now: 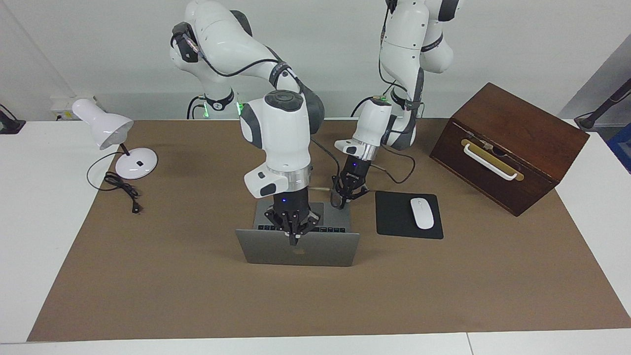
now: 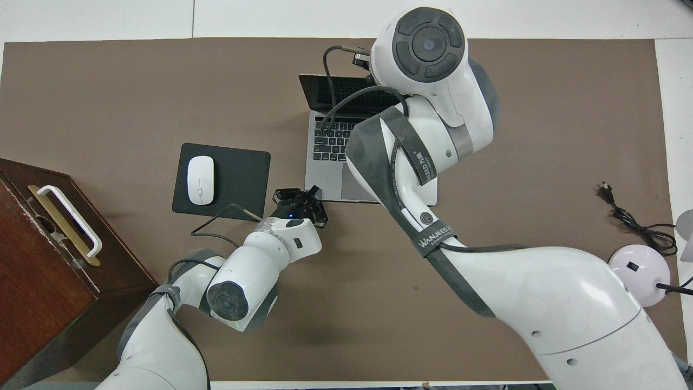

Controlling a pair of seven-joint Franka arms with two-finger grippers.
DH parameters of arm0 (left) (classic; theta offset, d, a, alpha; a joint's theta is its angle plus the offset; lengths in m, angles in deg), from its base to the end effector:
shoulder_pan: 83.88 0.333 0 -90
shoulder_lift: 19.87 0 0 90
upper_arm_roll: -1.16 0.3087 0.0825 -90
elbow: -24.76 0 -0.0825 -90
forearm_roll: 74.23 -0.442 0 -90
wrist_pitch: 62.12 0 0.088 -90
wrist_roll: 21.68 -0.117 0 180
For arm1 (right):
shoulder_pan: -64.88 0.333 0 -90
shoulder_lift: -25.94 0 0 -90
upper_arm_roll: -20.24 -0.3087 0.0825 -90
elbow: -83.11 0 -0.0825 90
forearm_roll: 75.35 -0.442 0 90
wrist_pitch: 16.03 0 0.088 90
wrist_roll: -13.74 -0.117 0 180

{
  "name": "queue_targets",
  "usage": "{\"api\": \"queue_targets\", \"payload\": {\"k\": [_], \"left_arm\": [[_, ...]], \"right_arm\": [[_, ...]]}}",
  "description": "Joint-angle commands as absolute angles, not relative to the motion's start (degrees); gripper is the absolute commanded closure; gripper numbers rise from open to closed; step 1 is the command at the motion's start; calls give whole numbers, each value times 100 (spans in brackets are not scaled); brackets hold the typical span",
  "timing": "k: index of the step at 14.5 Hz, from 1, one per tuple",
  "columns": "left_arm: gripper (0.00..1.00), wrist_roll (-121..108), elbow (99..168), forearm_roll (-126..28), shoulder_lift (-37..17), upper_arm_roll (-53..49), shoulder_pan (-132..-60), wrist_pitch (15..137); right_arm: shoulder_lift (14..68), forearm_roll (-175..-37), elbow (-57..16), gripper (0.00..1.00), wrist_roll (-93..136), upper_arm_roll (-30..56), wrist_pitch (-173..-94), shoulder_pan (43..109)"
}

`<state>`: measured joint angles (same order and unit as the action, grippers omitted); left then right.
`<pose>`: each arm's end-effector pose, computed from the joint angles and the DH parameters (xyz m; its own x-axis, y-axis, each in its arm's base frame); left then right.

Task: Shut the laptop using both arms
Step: 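Push the laptop lid down toward the keyboard with the right gripper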

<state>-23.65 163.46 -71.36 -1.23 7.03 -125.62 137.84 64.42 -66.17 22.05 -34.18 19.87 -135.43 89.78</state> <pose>0.4642 -0.3263 0.1976 0.5876 -0.4414 0.6782 -0.5729 -0.8188 -0.0366 0.7542 0.3439 0.4520 0.8776 -0.3404 0.3376 -0.3089 -0.9400 -0.1450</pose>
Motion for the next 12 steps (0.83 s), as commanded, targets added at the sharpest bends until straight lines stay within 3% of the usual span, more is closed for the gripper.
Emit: {"api": "queue_targets", "payload": {"k": [1,8,12], "left_arm": [[100,-2440,16187,-7247,255,740,-12405,13853],[100,-2440,16187,-7247,255,740,-12405,13853],[100,-2440,16187,-7247,255,740,-12405,13853]], "right_arm": [[6488,-6962,2309,100,-3434,1953,-13407,8931],[6488,-7780,2159,100,-3416,1953,-13161,8905],[6479,-8483,2177,100,-3188,1980,-12460,8844]]}}
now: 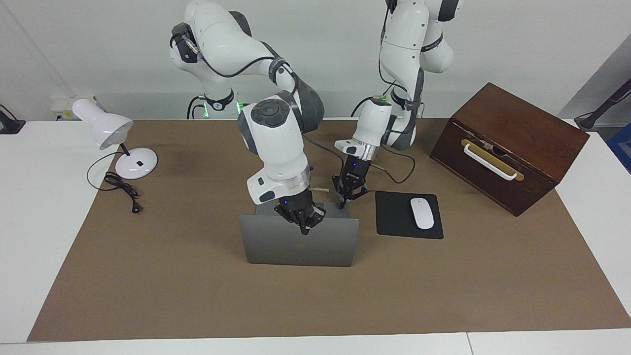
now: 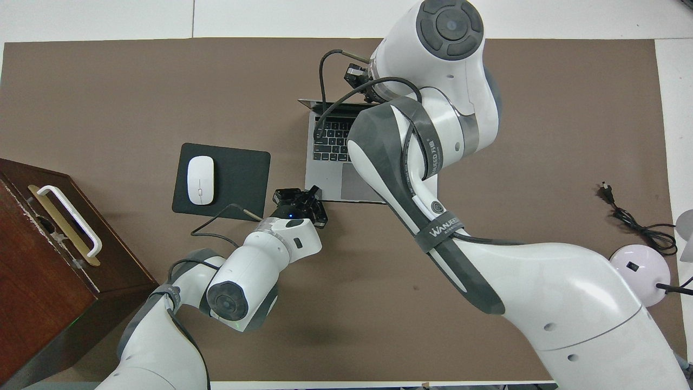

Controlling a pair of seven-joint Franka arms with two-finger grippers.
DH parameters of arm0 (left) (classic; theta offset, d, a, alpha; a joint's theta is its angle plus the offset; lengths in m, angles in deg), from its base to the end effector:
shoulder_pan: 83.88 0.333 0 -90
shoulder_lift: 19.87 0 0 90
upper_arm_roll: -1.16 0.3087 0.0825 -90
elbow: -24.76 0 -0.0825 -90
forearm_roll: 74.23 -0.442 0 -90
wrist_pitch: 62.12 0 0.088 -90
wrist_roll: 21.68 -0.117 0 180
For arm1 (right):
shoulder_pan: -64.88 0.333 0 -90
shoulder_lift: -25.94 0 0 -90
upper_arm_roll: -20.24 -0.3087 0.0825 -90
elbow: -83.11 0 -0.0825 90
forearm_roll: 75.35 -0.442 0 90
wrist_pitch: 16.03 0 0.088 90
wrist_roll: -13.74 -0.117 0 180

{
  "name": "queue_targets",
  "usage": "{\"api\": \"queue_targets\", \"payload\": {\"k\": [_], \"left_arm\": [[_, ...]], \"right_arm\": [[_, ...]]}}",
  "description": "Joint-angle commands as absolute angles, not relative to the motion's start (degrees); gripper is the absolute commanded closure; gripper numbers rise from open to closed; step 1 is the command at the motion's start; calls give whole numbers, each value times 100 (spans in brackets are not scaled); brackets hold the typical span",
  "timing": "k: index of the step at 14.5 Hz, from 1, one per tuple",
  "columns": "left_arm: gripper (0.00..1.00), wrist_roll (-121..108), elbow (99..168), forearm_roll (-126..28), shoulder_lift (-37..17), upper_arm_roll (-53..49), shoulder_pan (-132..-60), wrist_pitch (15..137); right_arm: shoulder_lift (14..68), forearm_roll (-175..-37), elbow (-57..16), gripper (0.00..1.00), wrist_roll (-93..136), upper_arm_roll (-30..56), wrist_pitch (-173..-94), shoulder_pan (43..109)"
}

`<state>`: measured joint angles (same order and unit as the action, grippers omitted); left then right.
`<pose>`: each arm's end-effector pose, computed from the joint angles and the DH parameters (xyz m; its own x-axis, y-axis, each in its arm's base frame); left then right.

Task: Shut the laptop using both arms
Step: 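Push the laptop lid down toward the keyboard with the right gripper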

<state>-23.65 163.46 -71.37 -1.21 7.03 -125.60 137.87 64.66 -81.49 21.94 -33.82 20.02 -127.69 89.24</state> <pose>0.4643 -0.3262 0.1975 0.5875 -0.4413 0.6783 -0.5727 -0.8189 -0.0368 0.7401 0.3465 0.4315 0.9042 -0.4233 0.0567 -0.4020 -0.8884 -0.2216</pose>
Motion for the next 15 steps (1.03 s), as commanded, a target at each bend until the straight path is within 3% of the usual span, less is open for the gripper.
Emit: {"api": "queue_targets", "payload": {"k": [1,8,15], "left_arm": [[100,-2440,16187,-7247,255,740,-12405,13853],[100,-2440,16187,-7247,263,740,-12405,13853],[100,-2440,16187,-7335,281,740,-12396,13853]], "right_arm": [[6462,-8597,2177,100,-3118,1988,-12257,8817],[6373,-9063,2177,100,-2688,2181,-11202,8729],[6400,-9345,2001,100,-2564,2296,-11060,8712]]}}
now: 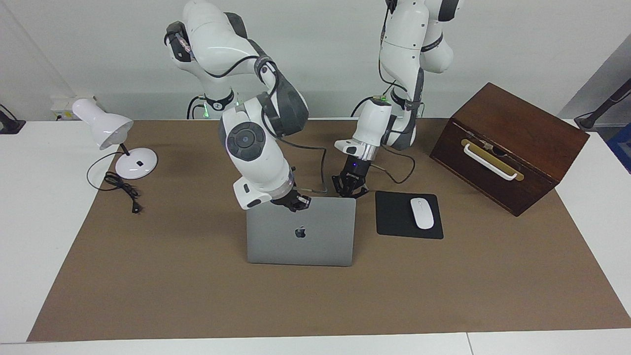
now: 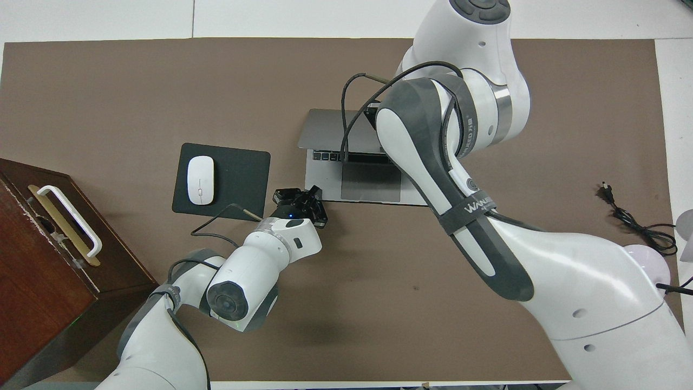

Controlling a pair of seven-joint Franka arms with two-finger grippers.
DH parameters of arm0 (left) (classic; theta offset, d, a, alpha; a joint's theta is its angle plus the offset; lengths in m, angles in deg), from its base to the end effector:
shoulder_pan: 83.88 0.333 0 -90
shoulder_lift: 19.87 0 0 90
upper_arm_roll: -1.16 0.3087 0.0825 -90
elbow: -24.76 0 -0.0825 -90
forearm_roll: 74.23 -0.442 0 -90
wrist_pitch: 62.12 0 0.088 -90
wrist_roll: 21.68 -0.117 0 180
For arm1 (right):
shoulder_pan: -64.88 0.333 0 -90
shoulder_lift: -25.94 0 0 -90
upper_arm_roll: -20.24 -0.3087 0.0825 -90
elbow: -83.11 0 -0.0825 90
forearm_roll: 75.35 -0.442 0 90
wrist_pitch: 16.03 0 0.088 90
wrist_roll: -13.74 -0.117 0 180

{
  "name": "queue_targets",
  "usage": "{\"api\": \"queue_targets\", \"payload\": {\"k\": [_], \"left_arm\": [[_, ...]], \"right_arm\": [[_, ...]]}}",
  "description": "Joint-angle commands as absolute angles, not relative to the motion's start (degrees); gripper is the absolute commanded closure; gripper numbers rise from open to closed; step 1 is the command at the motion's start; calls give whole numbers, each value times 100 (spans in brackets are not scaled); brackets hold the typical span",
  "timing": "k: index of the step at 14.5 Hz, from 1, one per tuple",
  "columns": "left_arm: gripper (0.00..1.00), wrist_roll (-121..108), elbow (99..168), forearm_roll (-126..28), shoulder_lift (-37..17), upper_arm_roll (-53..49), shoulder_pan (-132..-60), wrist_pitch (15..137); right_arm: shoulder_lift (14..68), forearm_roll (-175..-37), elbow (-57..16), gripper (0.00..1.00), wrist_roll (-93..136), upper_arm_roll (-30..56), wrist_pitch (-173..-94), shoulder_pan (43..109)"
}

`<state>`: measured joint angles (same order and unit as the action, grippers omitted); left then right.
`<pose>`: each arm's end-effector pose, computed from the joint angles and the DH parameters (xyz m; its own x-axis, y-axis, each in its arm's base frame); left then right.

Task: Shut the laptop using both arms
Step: 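Push the laptop lid down toward the keyboard with the right gripper, then press the lid flat onto the laptop base with the right gripper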

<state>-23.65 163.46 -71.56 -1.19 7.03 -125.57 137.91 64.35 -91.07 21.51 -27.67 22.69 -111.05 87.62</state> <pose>0.4642 -0.3262 0.1974 0.5857 -0.4434 0.6785 -0.5747 -0.8175 -0.0381 0.7218 0.3082 0.4074 0.9038 -0.3632 -0.2263 -0.3962 -0.9100 -0.1219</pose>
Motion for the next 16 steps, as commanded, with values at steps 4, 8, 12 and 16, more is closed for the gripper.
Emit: {"api": "queue_targets", "payload": {"k": [4,8,12,16], "left_arm": [[100,-2440,16178,-7388,325,740,-12370,13853],[100,-2440,16170,-7581,342,740,-12273,13853],[100,-2440,16170,-7581,351,740,-12282,13854],[100,-2440,16170,-7581,343,740,-12282,13862]], "right_arm": [[6444,-9363,1896,100,-2608,2296,-11139,8720],[6575,-9670,1843,100,-2625,2305,-11427,8720],[6593,-9819,1562,100,-2643,2305,-11824,8755],[6593,-9846,1368,100,-2652,2296,-12114,8791]]}}
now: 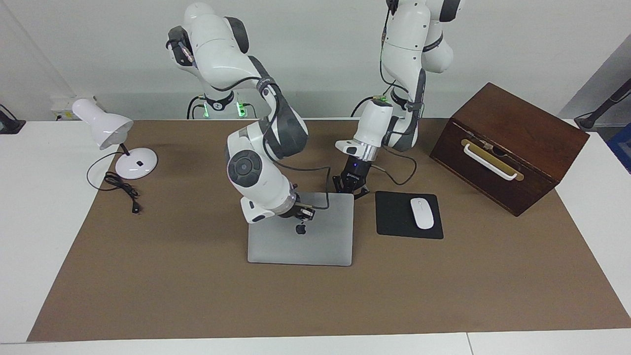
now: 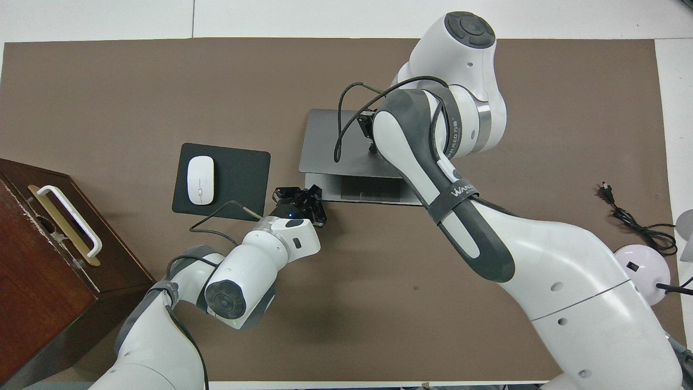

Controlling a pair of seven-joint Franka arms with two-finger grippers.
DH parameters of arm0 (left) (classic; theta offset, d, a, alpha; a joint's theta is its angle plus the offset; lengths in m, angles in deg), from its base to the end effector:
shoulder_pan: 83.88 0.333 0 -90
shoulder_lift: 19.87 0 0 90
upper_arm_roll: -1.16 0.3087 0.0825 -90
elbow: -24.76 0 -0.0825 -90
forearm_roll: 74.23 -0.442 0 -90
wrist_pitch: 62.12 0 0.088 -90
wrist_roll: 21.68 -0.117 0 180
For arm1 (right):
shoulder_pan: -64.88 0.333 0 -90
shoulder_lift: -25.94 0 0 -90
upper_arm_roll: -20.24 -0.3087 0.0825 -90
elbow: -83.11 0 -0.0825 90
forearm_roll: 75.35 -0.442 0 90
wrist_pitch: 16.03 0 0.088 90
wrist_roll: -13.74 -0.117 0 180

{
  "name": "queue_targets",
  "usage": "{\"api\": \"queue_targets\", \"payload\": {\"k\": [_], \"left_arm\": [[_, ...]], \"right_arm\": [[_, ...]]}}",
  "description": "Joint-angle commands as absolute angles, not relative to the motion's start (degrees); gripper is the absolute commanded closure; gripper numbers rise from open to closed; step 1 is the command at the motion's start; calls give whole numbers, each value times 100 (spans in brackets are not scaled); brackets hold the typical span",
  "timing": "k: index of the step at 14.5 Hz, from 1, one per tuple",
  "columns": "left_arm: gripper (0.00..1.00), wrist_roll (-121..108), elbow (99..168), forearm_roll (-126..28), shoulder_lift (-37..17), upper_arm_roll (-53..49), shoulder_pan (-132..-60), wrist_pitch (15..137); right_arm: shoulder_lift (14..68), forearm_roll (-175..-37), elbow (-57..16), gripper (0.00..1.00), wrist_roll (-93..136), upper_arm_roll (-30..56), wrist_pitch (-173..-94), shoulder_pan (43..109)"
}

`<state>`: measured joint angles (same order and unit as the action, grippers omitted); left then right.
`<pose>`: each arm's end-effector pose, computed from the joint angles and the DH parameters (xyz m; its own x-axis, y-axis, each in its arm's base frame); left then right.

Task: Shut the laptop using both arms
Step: 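Press the lid flat onto the laptop base with the right gripper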

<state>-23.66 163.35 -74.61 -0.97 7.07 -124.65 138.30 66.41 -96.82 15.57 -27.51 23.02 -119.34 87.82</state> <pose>0.4663 -0.3241 0.1968 0.5605 -0.4727 0.6801 -0.6004 -0.7975 -0.0594 0.7253 0.3127 0.3378 0.8712 -0.4027 -0.2807 -0.4595 -0.8702 -0.1777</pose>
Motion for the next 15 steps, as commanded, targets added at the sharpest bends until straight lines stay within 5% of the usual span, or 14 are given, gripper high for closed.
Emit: {"api": "queue_targets", "payload": {"k": [1,15], "left_arm": [[100,-2440,16170,-7581,351,740,-12282,13862],[100,-2440,16152,-7871,386,740,-12203,13862]], "right_arm": [[6602,-9855,1359,100,-2652,2296,-12132,8791],[6786,-10224,1175,100,-2669,2296,-12686,8817]]}}
